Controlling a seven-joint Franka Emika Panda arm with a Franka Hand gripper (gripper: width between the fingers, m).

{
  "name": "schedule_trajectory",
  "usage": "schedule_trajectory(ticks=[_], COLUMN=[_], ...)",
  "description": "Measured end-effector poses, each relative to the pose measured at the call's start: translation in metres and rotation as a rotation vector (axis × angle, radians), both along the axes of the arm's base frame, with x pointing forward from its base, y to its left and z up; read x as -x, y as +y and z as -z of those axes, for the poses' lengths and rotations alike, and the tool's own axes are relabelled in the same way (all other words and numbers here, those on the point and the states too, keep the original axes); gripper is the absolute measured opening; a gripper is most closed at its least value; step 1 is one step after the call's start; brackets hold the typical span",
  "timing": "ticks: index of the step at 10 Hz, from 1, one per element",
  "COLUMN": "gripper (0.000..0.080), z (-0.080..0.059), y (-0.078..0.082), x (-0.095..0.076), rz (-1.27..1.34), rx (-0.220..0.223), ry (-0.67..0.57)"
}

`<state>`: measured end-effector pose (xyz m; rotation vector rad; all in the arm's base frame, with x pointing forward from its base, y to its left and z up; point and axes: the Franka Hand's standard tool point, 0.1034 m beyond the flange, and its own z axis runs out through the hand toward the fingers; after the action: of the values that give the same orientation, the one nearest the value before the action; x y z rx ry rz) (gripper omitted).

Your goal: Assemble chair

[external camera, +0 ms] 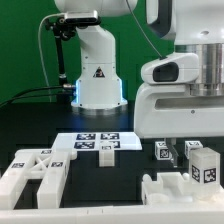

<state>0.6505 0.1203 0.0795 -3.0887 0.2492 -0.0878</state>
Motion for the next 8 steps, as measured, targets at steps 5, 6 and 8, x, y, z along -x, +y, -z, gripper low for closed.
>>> schedule_trajectory(ticks=[5,6,8], gripper=[0.0286,0.0286,0.0286], z=[0.0,0.0002,0.0014], y=[-0.0007,-0.0013,-0.0038], x=[-0.0002,-0.0003,-0.0008], rz=[0.352,0.452,0.753], rx=[-0.028,-0.034,-0.068], ry=[0.015,0.019,0.037])
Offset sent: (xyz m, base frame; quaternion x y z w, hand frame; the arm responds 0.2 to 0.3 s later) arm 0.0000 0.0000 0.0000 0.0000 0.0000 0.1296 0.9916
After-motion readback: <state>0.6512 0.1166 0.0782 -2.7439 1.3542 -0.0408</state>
